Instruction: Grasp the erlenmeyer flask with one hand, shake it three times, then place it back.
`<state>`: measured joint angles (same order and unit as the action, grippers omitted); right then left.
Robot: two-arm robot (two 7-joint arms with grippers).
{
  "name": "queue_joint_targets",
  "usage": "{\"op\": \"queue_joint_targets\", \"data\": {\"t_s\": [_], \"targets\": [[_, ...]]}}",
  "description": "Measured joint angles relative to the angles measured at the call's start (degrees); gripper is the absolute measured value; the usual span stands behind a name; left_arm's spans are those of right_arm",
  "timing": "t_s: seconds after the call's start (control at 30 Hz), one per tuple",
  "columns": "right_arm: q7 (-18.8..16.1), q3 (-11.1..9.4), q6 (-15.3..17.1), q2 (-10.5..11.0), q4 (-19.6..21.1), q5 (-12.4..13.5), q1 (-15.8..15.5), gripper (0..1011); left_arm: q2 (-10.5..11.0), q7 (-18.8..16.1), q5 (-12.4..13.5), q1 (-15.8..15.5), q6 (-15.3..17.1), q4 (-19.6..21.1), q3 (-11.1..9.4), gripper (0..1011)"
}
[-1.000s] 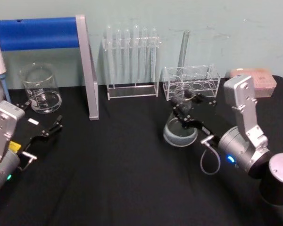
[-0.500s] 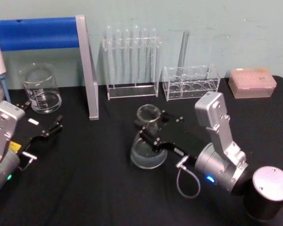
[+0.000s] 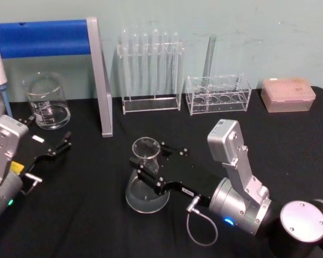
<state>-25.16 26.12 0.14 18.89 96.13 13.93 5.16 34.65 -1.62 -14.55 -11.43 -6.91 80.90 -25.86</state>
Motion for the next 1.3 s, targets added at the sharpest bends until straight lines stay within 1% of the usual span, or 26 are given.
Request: {"op": "queue_joint_targets", "data": {"t_s": [0.17, 0.3, 0.5, 0.73, 0.83, 0.93, 0.97, 1.2, 1.3], "targets": [[-0.3, 0.6, 0.1, 0.4, 0.2, 1.1, 0.0, 449, 0.0, 0.0, 0.0, 0.0, 0.0, 0.0, 0.0, 1001], [0.0, 0.6, 0.1, 0.5, 0.2, 1.6, 0.2, 449, 0.0, 0.0, 0.0, 0.0, 0.0, 0.0, 0.0, 1001], [1.4, -0.8, 0.3, 0.5, -0.5, 2.9, 0.7, 449, 0.0, 0.0, 0.0, 0.0, 0.0, 0.0, 0.0, 1001], [3.3, -3.6, 0.6, 0.6, -2.1, 4.2, 1.5, 449, 0.0, 0.0, 0.0, 0.0, 0.0, 0.0, 0.0, 1001], [4.5, -5.3, 0.7, 0.7, -3.0, 4.7, 2.0, 449, 0.0, 0.0, 0.0, 0.0, 0.0, 0.0, 0.0, 1001], [5.5, -6.7, 0.7, 0.8, -3.7, 4.8, 2.3, 449, 0.0, 0.0, 0.0, 0.0, 0.0, 0.0, 0.0, 1001], [5.5, -6.7, 0.7, 0.8, -3.7, 4.8, 2.3, 449, 0.0, 0.0, 0.0, 0.0, 0.0, 0.0, 0.0, 1001], [7.9, -10.4, 0.6, 1.0, -5.7, 4.9, 2.9, 449, 0.0, 0.0, 0.0, 0.0, 0.0, 0.0, 0.0, 1001], [8.5, -11.4, 0.6, 1.0, -6.2, 4.9, 2.9, 449, 0.0, 0.0, 0.0, 0.0, 0.0, 0.0, 0.0, 1001]]}}
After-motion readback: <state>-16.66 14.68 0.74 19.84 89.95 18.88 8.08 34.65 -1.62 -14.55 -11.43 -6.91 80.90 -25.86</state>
